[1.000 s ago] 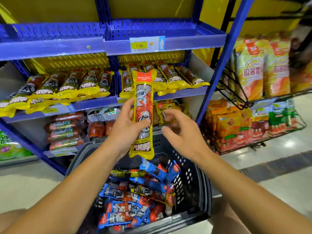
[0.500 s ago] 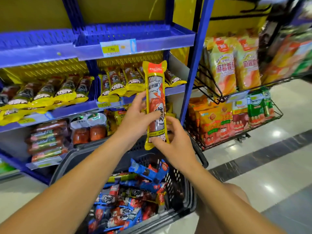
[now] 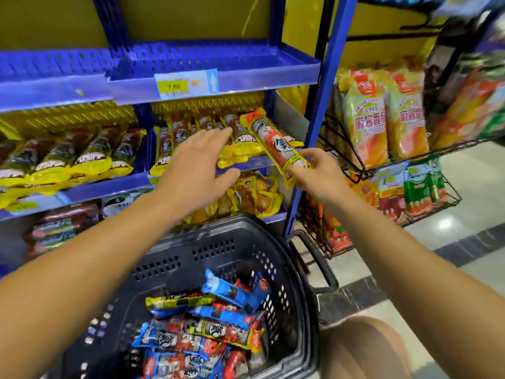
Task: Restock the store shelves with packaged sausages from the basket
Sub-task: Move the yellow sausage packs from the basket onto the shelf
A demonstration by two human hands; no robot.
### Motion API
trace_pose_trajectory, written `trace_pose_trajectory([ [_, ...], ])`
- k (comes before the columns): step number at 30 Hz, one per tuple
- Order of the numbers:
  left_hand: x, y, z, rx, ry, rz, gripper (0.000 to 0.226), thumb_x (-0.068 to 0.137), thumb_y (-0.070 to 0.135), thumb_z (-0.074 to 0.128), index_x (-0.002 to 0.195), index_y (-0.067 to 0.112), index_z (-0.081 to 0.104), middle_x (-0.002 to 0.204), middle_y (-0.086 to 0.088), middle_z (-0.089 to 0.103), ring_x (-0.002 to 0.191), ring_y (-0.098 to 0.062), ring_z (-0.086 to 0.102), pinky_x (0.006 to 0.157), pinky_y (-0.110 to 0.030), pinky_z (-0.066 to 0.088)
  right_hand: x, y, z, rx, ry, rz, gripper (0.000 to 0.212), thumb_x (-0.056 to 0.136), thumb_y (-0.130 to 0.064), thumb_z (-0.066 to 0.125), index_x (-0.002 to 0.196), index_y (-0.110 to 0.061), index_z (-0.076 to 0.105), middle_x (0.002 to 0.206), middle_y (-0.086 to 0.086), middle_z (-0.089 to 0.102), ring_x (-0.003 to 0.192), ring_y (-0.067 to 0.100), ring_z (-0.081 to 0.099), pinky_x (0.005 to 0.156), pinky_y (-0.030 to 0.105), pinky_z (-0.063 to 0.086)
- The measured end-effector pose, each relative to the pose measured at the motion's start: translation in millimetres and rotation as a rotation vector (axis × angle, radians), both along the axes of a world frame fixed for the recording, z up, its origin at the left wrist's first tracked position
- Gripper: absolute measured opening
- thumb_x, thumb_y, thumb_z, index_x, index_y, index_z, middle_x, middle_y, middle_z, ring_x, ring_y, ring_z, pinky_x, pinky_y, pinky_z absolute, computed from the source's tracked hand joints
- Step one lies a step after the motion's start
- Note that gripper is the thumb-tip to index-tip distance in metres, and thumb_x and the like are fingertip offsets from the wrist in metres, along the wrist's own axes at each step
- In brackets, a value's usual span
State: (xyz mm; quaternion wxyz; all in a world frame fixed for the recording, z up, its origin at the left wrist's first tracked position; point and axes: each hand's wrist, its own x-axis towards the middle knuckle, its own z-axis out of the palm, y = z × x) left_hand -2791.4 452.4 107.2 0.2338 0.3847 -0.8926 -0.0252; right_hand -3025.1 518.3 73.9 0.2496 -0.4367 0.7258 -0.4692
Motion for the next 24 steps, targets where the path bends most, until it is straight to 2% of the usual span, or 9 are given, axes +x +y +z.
trace_pose_trajectory([
  [4,-3,-10,0,-0.027,-0.028,0.008,0.075,0.091,0.047,0.057,0.153,0.018,0.026,0.157,-0.008,0.033,0.146,-0.027,0.026,0.12,-0.042,0.022,2,-36,13,0.003,0.005,-0.059,0.048,0.075,-0.043,0.071,0.114,-0.017,0.06,0.101,0.008,0.071,0.087,0.026,0.071,0.084,0.051,0.057],
  [6,-5,-15,-3,-0.038,-0.042,0.019,0.076,0.091,0.049,0.056,0.154,0.019,0.025,0.157,-0.008,0.032,0.146,-0.027,0.025,0.119,-0.045,0.022,4,-48,16,0.015,0.047,-0.091,0.051,0.075,-0.05,0.067,0.114,-0.019,0.059,0.099,0.006,0.07,0.086,0.027,0.071,0.084,0.05,0.057],
  [11,-3,-26,-12,-0.028,-0.076,0.041,0.077,0.091,0.052,0.053,0.154,0.021,0.023,0.159,-0.006,0.029,0.148,-0.027,0.021,0.119,-0.05,0.021,2,-68,15,0.046,0.244,-0.123,0.05,0.084,-0.053,0.059,0.121,-0.019,0.06,0.123,0.003,0.064,0.112,0.026,0.06,0.088,0.035,0.048],
  [13,-2,-30,-13,-0.021,-0.076,0.04,0.076,0.091,0.052,0.054,0.154,0.021,0.024,0.159,-0.006,0.029,0.148,-0.028,0.021,0.119,-0.049,0.021,1,-74,15,0.045,0.328,-0.138,0.05,0.087,-0.052,0.058,0.125,-0.019,0.061,0.128,0.002,0.063,0.121,0.024,0.054,0.09,0.035,0.043],
  [15,0,-32,-14,-0.004,-0.061,0.037,0.077,0.09,0.05,0.056,0.154,0.02,0.025,0.159,-0.005,0.03,0.148,-0.028,0.022,0.119,-0.05,0.021,2,-78,17,0.039,0.417,-0.147,0.05,0.089,-0.051,0.056,0.126,-0.019,0.062,0.128,0.003,0.063,0.121,0.026,0.055,0.091,0.035,0.043],
  [18,3,-33,-13,0.005,-0.044,0.044,0.077,0.089,0.05,0.058,0.153,0.021,0.026,0.159,-0.003,0.03,0.148,-0.027,0.022,0.118,-0.053,0.02,4,-78,18,0.025,0.552,-0.151,0.049,0.091,-0.052,0.051,0.129,-0.022,0.06,0.134,0.005,0.057,0.126,0.031,0.048,0.102,0.04,0.035],
  [21,9,-31,-15,0.006,-0.036,0.052,0.077,0.089,0.049,0.058,0.153,0.023,0.026,0.159,-0.003,0.03,0.148,-0.027,0.02,0.117,-0.056,0.019,15,-55,9,-0.147,0.652,-0.124,0.047,0.092,-0.044,0.051,0.134,-0.023,0.056,0.136,0.002,0.052,0.129,0.03,0.039,0.106,0.04,0.03],
  [24,13,-28,-20,0.015,-0.031,0.053,0.076,0.09,0.049,0.058,0.153,0.024,0.025,0.159,-0.003,0.03,0.148,-0.027,0.02,0.118,-0.056,0.017,24,-24,-9,-0.253,0.873,-0.045,0.054,0.091,-0.039,0.051,0.14,-0.016,0.051,0.143,0.006,0.048,0.133,0.03,0.037,0.111,0.042,0.028],
])
